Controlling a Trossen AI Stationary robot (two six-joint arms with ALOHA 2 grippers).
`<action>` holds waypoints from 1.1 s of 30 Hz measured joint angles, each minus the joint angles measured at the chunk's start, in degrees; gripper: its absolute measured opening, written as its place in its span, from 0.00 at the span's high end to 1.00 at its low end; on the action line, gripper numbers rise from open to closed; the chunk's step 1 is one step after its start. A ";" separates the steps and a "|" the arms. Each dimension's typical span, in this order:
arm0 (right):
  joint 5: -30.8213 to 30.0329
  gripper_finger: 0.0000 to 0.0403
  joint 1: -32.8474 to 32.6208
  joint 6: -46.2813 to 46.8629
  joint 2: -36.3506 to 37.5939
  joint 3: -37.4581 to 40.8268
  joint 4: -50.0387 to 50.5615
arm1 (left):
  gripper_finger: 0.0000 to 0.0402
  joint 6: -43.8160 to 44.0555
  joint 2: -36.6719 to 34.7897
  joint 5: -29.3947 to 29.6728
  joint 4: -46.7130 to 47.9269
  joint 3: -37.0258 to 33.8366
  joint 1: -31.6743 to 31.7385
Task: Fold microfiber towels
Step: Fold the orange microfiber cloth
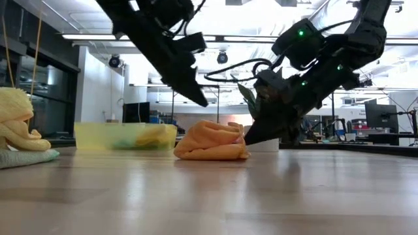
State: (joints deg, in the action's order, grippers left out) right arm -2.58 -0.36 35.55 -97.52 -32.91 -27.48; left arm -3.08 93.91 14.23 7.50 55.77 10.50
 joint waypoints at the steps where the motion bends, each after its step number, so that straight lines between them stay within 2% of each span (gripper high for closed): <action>1: 0.01 1.00 0.00 -0.21 0.89 0.00 1.92 | 0.33 0.28 -0.92 -0.10 0.39 -1.10 0.00; 5: 0.00 1.00 -0.01 -1.30 4.48 0.00 10.96 | 0.35 2.89 -3.52 -1.21 -2.91 -6.11 0.00; 10: -0.12 1.00 -0.17 -1.55 9.06 0.00 16.43 | 0.45 8.04 -4.30 -8.91 -11.29 -11.67 -1.44; 13: -1.14 1.00 -0.17 -1.48 11.16 0.00 16.57 | 0.60 7.96 -2.94 -6.45 -15.24 -12.35 -3.70; 17: -3.26 1.00 -0.17 -0.96 13.54 -0.02 16.83 | 0.90 5.97 -0.18 -2.16 -18.06 -12.20 -6.13; 18: -3.46 1.00 -0.17 -0.94 14.08 0.00 17.04 | 0.95 5.79 0.59 -2.01 -18.05 -12.00 -6.62; 24: -3.94 1.00 0.55 -0.92 17.19 0.00 17.86 | 0.99 9.05 4.42 -0.24 -17.62 -10.51 -10.05; 33: -6.78 1.00 0.74 -0.87 18.91 0.00 18.42 | 1.00 15.03 9.56 1.43 -24.81 -8.90 -13.11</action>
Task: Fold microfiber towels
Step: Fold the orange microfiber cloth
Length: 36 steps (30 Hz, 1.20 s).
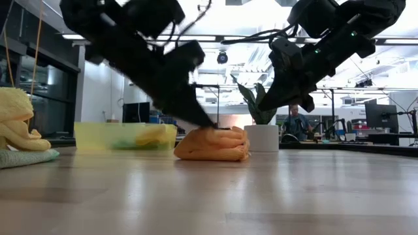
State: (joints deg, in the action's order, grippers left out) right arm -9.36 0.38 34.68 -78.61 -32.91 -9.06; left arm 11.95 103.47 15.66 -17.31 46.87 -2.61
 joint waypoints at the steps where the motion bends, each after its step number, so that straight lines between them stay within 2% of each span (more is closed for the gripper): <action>1: 0.19 1.00 0.00 0.21 0.00 0.00 -0.02 | 1.00 0.75 1.34 0.00 -0.11 0.27 -0.08; 5: 0.41 1.00 0.00 0.77 0.00 0.00 0.01 | 1.00 3.95 6.40 -0.81 -0.98 3.33 -0.03; 7: 0.41 1.00 0.00 0.89 0.00 0.00 -0.15 | 1.00 4.25 8.24 -3.46 -1.71 5.66 0.02; 14: 0.45 1.00 0.00 0.89 -0.02 0.00 -0.39 | 1.00 -0.55 8.99 -6.06 -2.21 13.38 0.11; 18: 1.14 1.00 0.00 1.09 -0.02 0.00 -0.17 | 1.00 -3.36 2.79 -5.94 7.79 14.14 1.47; 23: 3.65 1.00 -0.02 1.34 -0.02 0.00 0.24 | 1.00 -12.05 -4.92 -6.40 24.34 13.94 3.32; 28: 3.63 1.00 -0.02 0.98 -0.02 0.00 0.95 | 1.00 -12.96 -6.38 -11.59 26.56 14.01 3.35; 32: 3.42 1.00 -0.02 0.87 -0.02 0.00 1.81 | 0.94 -12.97 -4.29 -12.24 25.78 13.97 0.58; 36: 3.32 1.00 -0.02 -0.30 -0.02 0.00 2.52 | 0.81 -13.05 -1.89 -12.06 24.55 13.97 -2.25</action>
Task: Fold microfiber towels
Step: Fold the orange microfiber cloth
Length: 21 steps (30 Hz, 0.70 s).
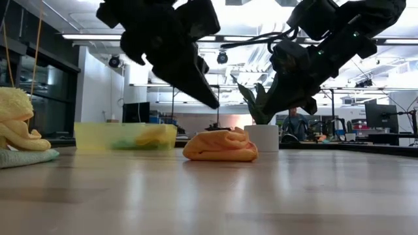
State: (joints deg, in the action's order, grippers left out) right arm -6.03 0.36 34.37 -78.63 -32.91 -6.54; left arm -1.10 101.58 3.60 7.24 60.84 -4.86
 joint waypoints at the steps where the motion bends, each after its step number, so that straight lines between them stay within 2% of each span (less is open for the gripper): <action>1: -0.38 1.00 0.00 -0.24 0.00 0.00 0.03 | 0.77 0.00 0.55 1.02 0.03 0.00 -0.51; 7: -2.87 1.00 0.82 -0.34 3.61 0.04 1.09 | 0.52 0.87 2.25 15.12 -0.58 -0.04 -2.48; 9: -2.95 1.00 1.34 -0.71 6.35 0.04 3.09 | 0.45 0.27 2.23 17.94 -1.50 0.00 -2.67; 13: -5.08 1.00 1.94 -1.87 12.33 0.04 9.61 | 0.37 -2.84 2.36 16.40 -2.16 0.00 -2.62; 19: -9.51 1.00 2.27 -1.85 20.32 0.03 17.32 | 0.36 -7.63 5.87 16.57 -6.38 -0.04 -2.76; 21: -10.65 1.00 2.27 -1.86 21.98 0.02 17.87 | 0.36 -9.22 6.85 18.99 -7.89 0.02 -2.76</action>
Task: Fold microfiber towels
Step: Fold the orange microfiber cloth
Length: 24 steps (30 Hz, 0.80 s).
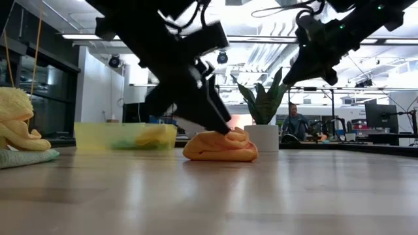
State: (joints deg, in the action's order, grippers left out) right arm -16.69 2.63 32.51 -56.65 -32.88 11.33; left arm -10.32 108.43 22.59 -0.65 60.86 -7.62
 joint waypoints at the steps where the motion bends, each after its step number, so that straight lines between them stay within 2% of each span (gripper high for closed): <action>1: -0.38 1.00 0.00 0.02 0.89 0.00 0.96 | 0.36 -0.78 0.29 1.94 0.00 -0.06 -0.02; 4: -1.57 1.00 0.00 0.01 2.50 0.00 1.78 | 0.36 -1.46 0.45 5.00 -1.01 -0.04 -0.01; 12: -2.89 1.00 0.00 0.00 3.10 0.00 3.16 | 0.36 -2.28 1.37 2.05 -0.94 -0.02 -0.15; 17: -2.89 1.00 0.00 -0.13 3.07 0.00 3.26 | 0.36 -4.86 2.84 2.70 -2.51 -0.04 -0.78; 22: -2.89 1.00 0.00 -0.20 3.07 0.00 3.50 | 0.42 -5.95 3.59 7.96 -4.38 -0.02 -0.70; 24: -2.89 1.00 0.00 -0.39 3.07 0.00 3.69 | 0.47 -5.91 3.55 8.08 -5.03 0.00 -0.59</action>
State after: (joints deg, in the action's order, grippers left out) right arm -19.57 2.63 32.12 -53.58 -32.88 15.03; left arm -16.23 111.98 30.67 -5.68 60.86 -8.21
